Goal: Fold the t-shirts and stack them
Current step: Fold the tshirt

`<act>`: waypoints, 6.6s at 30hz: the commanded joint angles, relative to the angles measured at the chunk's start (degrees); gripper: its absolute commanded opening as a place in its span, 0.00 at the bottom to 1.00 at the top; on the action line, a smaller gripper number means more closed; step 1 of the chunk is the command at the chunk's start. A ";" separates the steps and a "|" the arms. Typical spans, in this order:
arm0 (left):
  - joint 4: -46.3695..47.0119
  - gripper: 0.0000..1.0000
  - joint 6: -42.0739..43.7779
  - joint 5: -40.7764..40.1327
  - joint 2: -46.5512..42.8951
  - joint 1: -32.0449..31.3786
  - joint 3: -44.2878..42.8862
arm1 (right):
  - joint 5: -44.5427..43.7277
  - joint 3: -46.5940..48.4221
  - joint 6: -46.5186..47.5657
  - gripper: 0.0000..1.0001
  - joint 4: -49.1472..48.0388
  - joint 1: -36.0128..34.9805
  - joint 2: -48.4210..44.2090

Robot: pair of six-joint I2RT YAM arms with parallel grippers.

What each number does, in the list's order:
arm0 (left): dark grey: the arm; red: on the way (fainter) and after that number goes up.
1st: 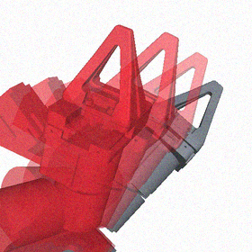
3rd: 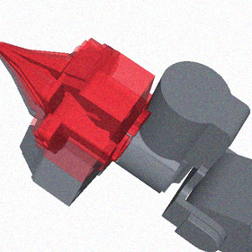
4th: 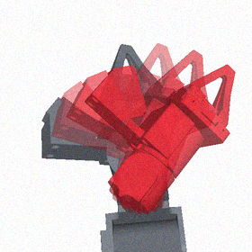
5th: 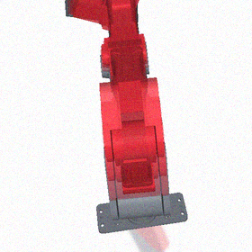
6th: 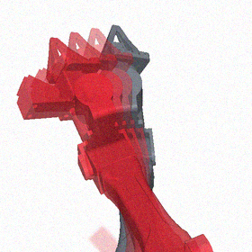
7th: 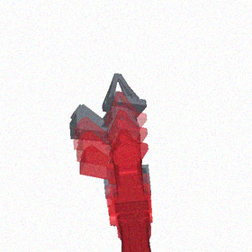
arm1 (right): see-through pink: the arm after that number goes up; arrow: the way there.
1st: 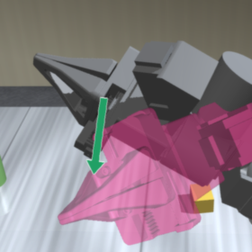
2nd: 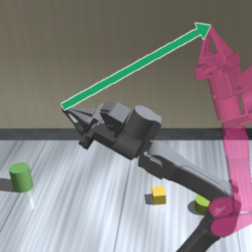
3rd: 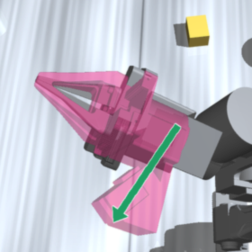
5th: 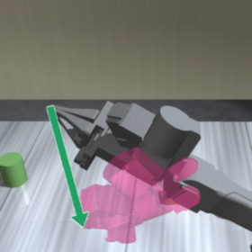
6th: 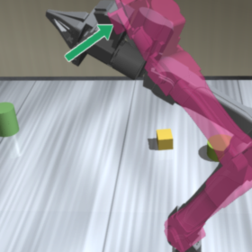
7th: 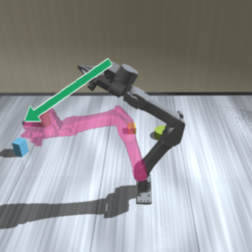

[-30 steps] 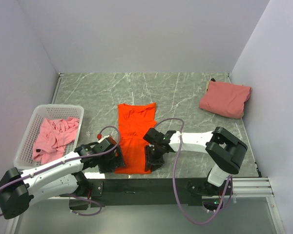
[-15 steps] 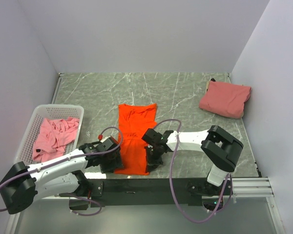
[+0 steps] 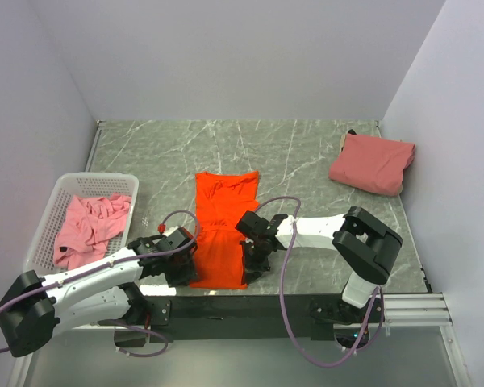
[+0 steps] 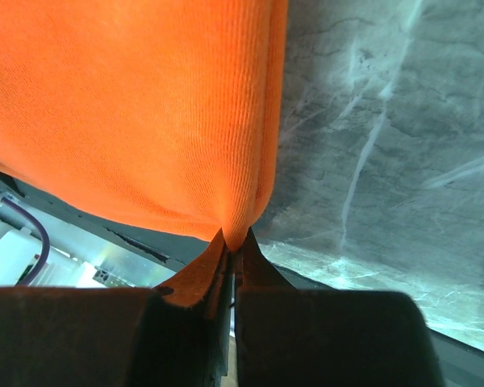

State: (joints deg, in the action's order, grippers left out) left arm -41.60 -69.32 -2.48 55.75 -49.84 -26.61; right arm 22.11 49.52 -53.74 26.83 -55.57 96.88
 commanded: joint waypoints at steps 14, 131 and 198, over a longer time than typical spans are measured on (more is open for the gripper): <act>1.97 0.33 1.47 2.04 5.87 0.10 0.07 | -6.46 -0.56 1.79 0.00 3.32 1.34 0.59; 13.21 0.01 25.81 22.17 33.11 28.40 -30.78 | -10.33 42.59 26.84 0.00 28.72 21.29 15.35; 17.70 0.05 24.58 24.63 51.30 33.67 -44.49 | -1.01 40.48 23.68 0.47 14.04 21.64 13.84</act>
State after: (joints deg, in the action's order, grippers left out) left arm -23.90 -44.66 22.55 107.02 -16.56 -68.71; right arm 20.12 86.41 -30.35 41.71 -34.09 108.42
